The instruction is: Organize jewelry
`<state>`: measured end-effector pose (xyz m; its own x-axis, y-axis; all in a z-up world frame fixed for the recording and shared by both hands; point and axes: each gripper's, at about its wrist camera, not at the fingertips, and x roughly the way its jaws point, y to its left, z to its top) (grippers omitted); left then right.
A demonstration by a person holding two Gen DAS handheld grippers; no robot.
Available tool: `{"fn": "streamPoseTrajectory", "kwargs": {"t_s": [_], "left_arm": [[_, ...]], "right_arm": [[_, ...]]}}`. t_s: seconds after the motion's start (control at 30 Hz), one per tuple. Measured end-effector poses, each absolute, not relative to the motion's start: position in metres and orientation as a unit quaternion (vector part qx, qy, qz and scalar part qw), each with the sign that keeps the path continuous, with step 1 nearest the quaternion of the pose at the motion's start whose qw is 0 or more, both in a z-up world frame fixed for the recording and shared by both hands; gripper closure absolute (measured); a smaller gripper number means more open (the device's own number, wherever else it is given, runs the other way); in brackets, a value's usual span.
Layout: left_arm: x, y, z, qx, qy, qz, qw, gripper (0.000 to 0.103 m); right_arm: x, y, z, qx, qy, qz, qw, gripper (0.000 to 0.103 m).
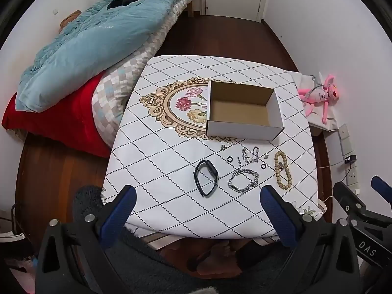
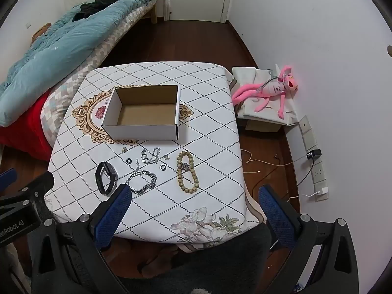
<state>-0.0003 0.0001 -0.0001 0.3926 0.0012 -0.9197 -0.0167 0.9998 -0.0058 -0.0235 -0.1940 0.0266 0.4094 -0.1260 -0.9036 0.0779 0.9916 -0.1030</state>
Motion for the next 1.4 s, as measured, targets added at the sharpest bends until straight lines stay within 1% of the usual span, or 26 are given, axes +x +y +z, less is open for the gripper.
{"fn": "streamPoseTrajectory", "kwargs": {"t_s": [0.33,1.4], "left_arm": [[-0.002,-0.013,0.006,-0.004,0.552,0.004,0.834,0.000],[-0.006,-0.005,0.007,-0.005,0.545,0.001,0.838,0.000]], "right_arm": [[-0.024,-0.194,0.027,-0.024,0.538,-0.061,0.840,0.000],[-0.026,-0.196,0.034,-0.023,0.531,-0.064,0.845,0.000]]}}
